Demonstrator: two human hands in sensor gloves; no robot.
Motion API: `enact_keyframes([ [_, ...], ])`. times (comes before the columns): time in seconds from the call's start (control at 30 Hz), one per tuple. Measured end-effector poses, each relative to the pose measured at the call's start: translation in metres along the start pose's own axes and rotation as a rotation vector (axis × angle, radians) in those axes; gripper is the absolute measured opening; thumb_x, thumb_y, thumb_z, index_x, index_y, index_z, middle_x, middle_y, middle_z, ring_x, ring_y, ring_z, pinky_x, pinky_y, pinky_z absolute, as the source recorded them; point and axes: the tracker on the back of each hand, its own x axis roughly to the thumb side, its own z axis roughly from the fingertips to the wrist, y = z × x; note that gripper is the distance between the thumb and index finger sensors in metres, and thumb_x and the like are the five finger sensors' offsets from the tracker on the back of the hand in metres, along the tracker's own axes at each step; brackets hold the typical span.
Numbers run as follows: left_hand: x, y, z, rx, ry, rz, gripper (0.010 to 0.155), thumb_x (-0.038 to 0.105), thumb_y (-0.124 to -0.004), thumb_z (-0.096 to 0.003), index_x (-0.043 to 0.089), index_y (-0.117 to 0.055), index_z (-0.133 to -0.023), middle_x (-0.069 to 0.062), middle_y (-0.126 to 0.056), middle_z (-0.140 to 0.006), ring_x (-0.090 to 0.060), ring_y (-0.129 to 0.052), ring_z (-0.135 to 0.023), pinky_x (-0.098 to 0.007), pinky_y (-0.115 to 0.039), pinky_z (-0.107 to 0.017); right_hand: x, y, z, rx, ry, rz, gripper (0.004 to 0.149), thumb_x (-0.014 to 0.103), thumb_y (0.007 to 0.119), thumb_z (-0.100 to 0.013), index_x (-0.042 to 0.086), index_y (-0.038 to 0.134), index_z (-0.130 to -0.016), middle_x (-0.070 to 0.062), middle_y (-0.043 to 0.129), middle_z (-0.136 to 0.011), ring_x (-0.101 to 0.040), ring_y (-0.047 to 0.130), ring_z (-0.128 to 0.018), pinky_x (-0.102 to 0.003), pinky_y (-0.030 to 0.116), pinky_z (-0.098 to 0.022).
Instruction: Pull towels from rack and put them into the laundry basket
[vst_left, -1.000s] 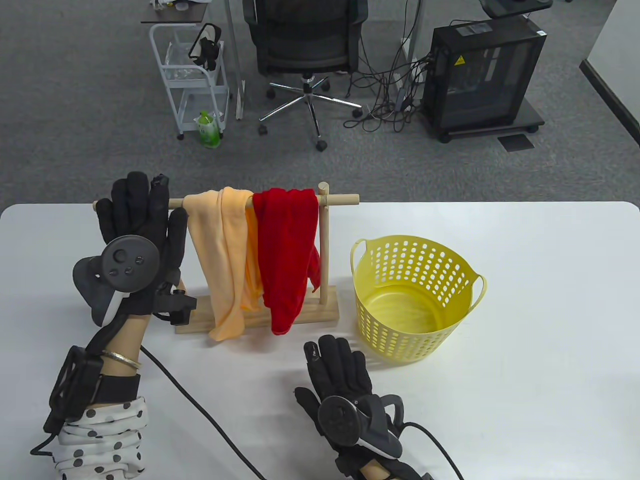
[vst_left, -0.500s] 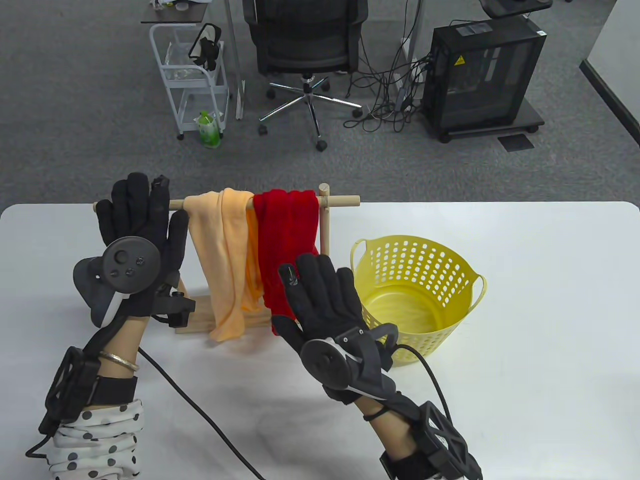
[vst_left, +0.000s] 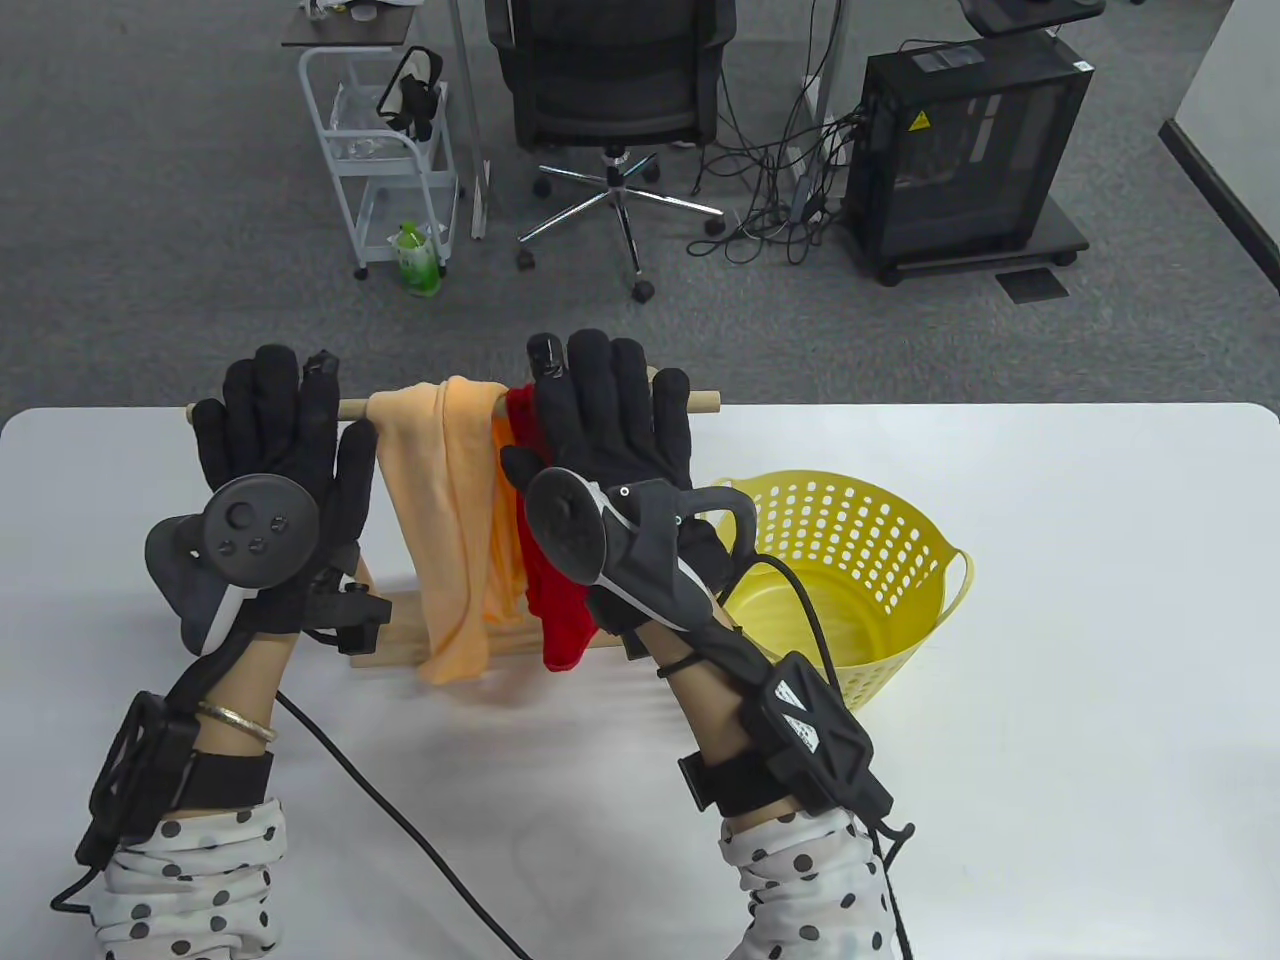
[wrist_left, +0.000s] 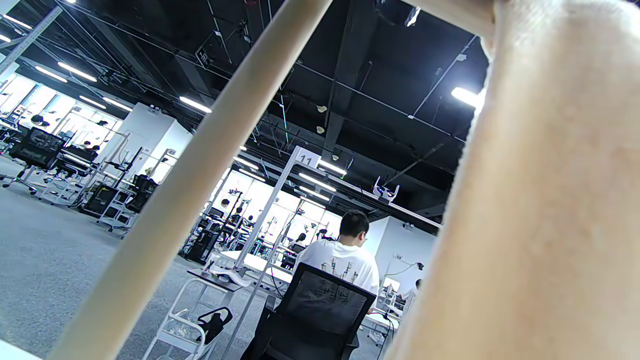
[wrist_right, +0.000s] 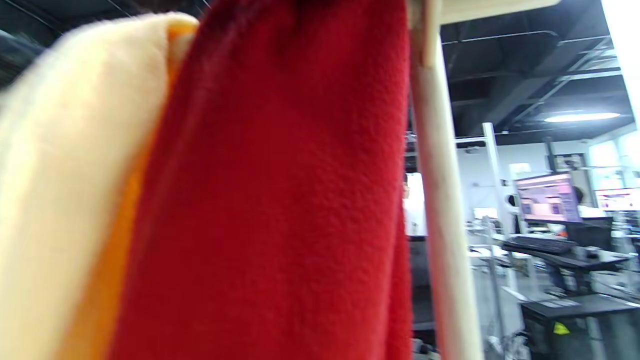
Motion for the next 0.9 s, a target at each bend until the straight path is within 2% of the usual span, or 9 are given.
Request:
enact_keyframes([
  [0.1, 0.000, 0.000, 0.000, -0.001, 0.001, 0.001, 0.069, 0.057, -0.044, -0.0631, 0.029, -0.042, -0.126, 0.005, -0.024, -0.133, -0.020, -0.011, -0.121, -0.040, 0.002, -0.091, 0.002, 0.005, -0.001, -0.036, 0.011, 0.048, 0.075, 0.053, 0.067, -0.059, 0.027, 0.033, -0.121, 0.000, 0.045, -0.124, -0.027, 0.041, -0.116, -0.052, 0.026, -0.087],
  [0.23, 0.000, 0.000, 0.000, 0.001, 0.000, -0.004, 0.069, 0.057, -0.044, -0.0632, 0.029, -0.042, -0.126, 0.005, -0.024, -0.132, -0.020, -0.011, -0.122, -0.040, 0.002, -0.092, 0.003, -0.002, -0.002, -0.141, -0.017, 0.056, 0.055, 0.041, 0.076, -0.057, 0.030, 0.066, -0.110, 0.004, 0.070, -0.112, -0.024, 0.063, -0.108, -0.049, 0.041, -0.086],
  [0.3, 0.001, 0.000, 0.000, 0.000, 0.001, -0.002, 0.069, 0.057, -0.044, -0.0632, 0.028, -0.043, -0.126, 0.005, -0.025, -0.133, -0.021, -0.012, -0.122, -0.041, 0.001, -0.092, 0.002, -0.008, -0.002, -0.148, -0.014, 0.041, 0.049, 0.039, 0.077, -0.057, 0.033, 0.073, -0.105, 0.008, 0.075, -0.108, -0.022, 0.068, -0.105, -0.048, 0.045, -0.085],
  [0.43, 0.000, 0.000, -0.001, 0.002, 0.003, -0.003, 0.069, 0.057, -0.044, -0.0633, 0.028, -0.042, -0.126, 0.005, -0.025, -0.133, -0.021, -0.012, -0.122, -0.041, 0.001, -0.092, -0.003, -0.025, 0.001, -0.269, -0.039, 0.041, 0.041, 0.039, 0.078, -0.055, 0.035, 0.081, -0.096, 0.008, 0.086, -0.096, -0.017, 0.078, -0.093, -0.042, 0.057, -0.079],
  [0.5, 0.001, 0.000, -0.001, 0.001, 0.005, -0.001, 0.069, 0.057, -0.044, -0.0633, 0.028, -0.042, -0.126, 0.005, -0.024, -0.133, -0.021, -0.012, -0.122, -0.041, 0.001, -0.092, -0.006, -0.035, 0.004, -0.338, -0.049, 0.048, 0.041, 0.040, 0.078, -0.055, 0.035, 0.081, -0.096, 0.004, 0.089, -0.089, -0.018, 0.084, -0.079, -0.036, 0.070, -0.064],
  [0.6, 0.001, 0.000, -0.001, 0.001, 0.007, 0.001, 0.069, 0.057, -0.044, -0.0634, 0.029, -0.041, -0.126, 0.005, -0.024, -0.133, -0.020, -0.011, -0.122, -0.041, 0.002, -0.092, -0.013, -0.053, 0.008, -0.385, -0.044, 0.011, 0.041, 0.040, 0.077, -0.055, 0.035, 0.080, -0.095, 0.005, 0.088, -0.089, -0.005, 0.094, -0.037, -0.021, 0.080, -0.026],
  [0.67, 0.001, 0.000, -0.002, 0.002, 0.009, 0.001, 0.069, 0.057, -0.044, -0.0633, 0.029, -0.042, -0.126, 0.005, -0.024, -0.133, -0.020, -0.011, -0.122, -0.040, 0.002, -0.092, -0.019, -0.064, 0.009, -0.375, -0.042, -0.125, 0.040, 0.036, 0.077, -0.056, 0.032, 0.080, -0.095, 0.000, 0.088, -0.088, 0.000, 0.096, -0.026, -0.018, 0.081, -0.017],
  [0.77, 0.001, 0.000, -0.002, 0.001, 0.011, -0.001, 0.069, 0.057, -0.044, -0.0634, 0.028, -0.042, -0.126, 0.005, -0.024, -0.133, -0.020, -0.011, -0.122, -0.041, 0.002, -0.092, -0.030, -0.083, 0.013, -0.376, -0.018, -0.350, 0.040, 0.032, 0.076, -0.056, 0.027, 0.079, -0.096, -0.006, 0.087, -0.089, 0.001, 0.102, -0.029, -0.016, 0.088, -0.018],
  [0.9, 0.002, 0.000, -0.002, 0.002, 0.013, -0.008, 0.068, 0.057, -0.044, -0.0634, 0.029, -0.042, -0.126, 0.005, -0.024, -0.133, -0.020, -0.011, -0.122, -0.041, 0.001, -0.092, -0.041, -0.109, 0.024, -0.533, 0.037, -0.404, 0.040, 0.031, 0.073, -0.058, 0.025, 0.074, -0.097, -0.006, 0.081, -0.094, -0.006, 0.107, -0.055, -0.019, 0.094, -0.041],
])
